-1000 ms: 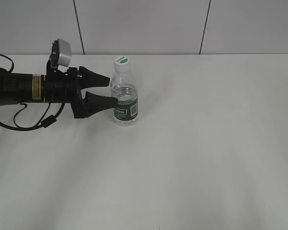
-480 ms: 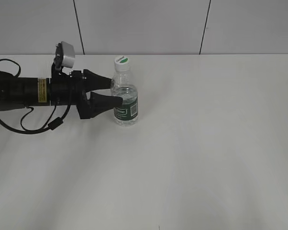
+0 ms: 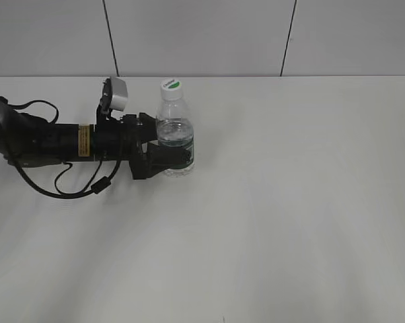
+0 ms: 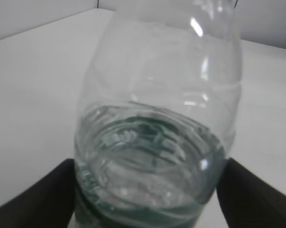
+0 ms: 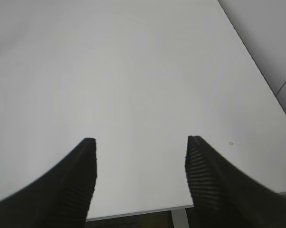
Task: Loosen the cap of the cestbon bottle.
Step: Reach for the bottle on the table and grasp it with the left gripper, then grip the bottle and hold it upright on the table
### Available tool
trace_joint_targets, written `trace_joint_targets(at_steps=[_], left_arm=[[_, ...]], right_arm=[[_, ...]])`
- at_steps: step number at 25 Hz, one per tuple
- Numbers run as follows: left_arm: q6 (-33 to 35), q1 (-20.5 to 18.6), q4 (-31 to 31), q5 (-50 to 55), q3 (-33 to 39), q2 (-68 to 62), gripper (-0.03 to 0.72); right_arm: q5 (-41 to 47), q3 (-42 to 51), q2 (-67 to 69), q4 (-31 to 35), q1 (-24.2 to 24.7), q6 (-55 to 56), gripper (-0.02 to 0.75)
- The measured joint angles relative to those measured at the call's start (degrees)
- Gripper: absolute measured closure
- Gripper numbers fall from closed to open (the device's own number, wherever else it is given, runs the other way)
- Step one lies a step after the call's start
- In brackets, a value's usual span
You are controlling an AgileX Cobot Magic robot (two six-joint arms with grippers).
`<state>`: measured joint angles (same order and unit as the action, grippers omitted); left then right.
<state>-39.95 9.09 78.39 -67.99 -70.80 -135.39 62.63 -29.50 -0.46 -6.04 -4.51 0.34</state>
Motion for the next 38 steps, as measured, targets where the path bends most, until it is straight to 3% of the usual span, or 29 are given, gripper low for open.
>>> trace_joint_targets(at_steps=[9,20,25,28,38], left_arm=[[0.00,2.29,-1.12,-0.07,-3.27,-2.92,0.169],[0.00,2.41,-0.32,-0.14,-3.32,-2.92,0.194],[0.00,2.41,0.48,-0.20,-3.37,-2.92,0.271],[0.00,2.41,1.58,-0.67,-3.37,-2.92,0.276],[0.00,2.57,2.38,-0.95,-3.37,-2.92,0.276]], right_arm=[[0.00,0.00,0.00,-0.12,0.00,0.00,0.283],[0.00,0.00,0.00,-0.12,0.00,0.00,0.283],[0.00,0.00,0.00,-0.12,0.00,0.00,0.283],[0.00,-0.13,0.00,0.06,0.00,0.00,0.283],[-0.60,-7.16,16.89,8.83,0.00,0.00,0.283]])
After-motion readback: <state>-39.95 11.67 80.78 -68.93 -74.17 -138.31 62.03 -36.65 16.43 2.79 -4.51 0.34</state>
